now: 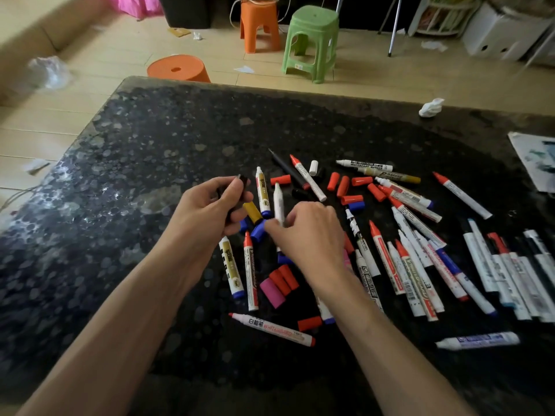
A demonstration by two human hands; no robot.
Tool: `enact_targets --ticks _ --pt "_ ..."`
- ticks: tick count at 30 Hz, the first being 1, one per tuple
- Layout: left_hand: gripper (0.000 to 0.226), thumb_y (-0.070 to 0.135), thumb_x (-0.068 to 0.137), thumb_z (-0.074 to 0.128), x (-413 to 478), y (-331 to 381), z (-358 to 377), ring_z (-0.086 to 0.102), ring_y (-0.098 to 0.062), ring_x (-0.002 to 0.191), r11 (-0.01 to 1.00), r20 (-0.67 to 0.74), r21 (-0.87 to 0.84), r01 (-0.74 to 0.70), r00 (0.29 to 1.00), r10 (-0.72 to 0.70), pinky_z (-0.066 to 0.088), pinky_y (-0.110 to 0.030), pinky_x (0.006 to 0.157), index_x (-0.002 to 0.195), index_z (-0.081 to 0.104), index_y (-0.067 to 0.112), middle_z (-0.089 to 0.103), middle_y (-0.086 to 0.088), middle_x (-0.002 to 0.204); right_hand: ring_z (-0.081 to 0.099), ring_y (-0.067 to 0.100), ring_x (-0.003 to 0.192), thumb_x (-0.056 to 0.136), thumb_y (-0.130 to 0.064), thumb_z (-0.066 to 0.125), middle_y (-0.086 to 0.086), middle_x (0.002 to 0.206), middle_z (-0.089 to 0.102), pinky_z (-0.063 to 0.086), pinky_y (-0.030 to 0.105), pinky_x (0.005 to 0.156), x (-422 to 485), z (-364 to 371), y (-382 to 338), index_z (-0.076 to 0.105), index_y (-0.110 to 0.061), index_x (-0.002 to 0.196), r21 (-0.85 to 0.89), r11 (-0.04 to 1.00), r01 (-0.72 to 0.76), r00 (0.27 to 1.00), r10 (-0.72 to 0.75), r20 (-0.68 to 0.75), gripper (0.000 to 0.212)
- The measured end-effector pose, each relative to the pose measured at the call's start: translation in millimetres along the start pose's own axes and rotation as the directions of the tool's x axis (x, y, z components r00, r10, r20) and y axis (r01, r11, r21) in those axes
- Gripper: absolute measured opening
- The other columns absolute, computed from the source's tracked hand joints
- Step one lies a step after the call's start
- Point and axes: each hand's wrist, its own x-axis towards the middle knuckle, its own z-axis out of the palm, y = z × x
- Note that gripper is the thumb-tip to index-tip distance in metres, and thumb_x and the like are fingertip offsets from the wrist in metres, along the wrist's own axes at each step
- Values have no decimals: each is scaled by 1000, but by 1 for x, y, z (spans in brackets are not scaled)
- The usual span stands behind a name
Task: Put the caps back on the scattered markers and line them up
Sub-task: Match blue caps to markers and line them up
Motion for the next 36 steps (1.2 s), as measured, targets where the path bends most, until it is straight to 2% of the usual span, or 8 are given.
enact_targets --ticks 2,5,8,14,22,26,31,36 --pt "24 24 105 55 -2 0 1 46 -3 60 1000 60 30 6 998 -8 38 -14 48 117 71 11 65 5 80 67 10 83 93 -50 65 -9 82 70 53 31 73 3 -19 13 66 -24 93 255 965 -56 996 35 85 27" --pt "22 20 106 54 -5 -3 5 43 -4 57 992 136 119 -36 990 19 36 -14 47 119 70 11 62 0 83 70 -6 79 101 -41 63 -11 82 75 47 11 67 -5 -46 39 66 -27 109 464 885 35 984 -113 141 16" --pt "16 17 104 57 -5 -7 11 41 -5 53 979 163 193 -57 986 25 35 -14 48 115 67 9 65 3 75 68 1 87 104 -36 58 -13 89 69 50 14 70 -18 -61 70 67 -32 115 473 861 185 975 -220 18 14" --pt "20 19 104 57 -7 -14 24 38 -9 55 968 246 237 -86 969 26 29 -18 45 112 62 2 57 0 76 61 8 97 107 -26 55 -9 103 64 48 16 84 -35 -63 97 66 -32 114 445 855 265 964 -248 -97 14" --pt "16 17 102 60 -7 -16 27 40 -7 56 957 319 265 -120 947 30 34 -18 47 115 63 7 57 4 76 59 8 94 107 -19 57 -11 99 60 47 16 80 -31 -65 101 65 -31 113 392 864 317 947 -268 -176 15" --pt "16 20 100 62 -10 -15 30 45 -8 60 942 330 305 -142 943 35 38 -18 51 114 66 13 58 -7 85 58 10 89 106 -19 57 -17 95 56 44 11 76 -32 -65 96 67 -28 113 394 852 345 938 -301 -171 15" --pt "6 23 95 69 -12 -18 33 69 -19 81 829 305 440 -345 926 224 61 -28 70 101 70 26 73 -3 89 59 10 91 107 -23 55 -18 97 55 44 12 77 -33 -64 97 70 -23 119 389 846 364 931 -325 -165 19" --pt "8 16 95 70 -16 -22 40 69 -18 79 765 307 447 -464 883 356 60 -30 71 100 70 22 72 4 83 61 12 88 107 -24 55 -12 97 59 50 23 74 -38 -61 101 71 -22 126 401 837 372 927 -314 -205 25"
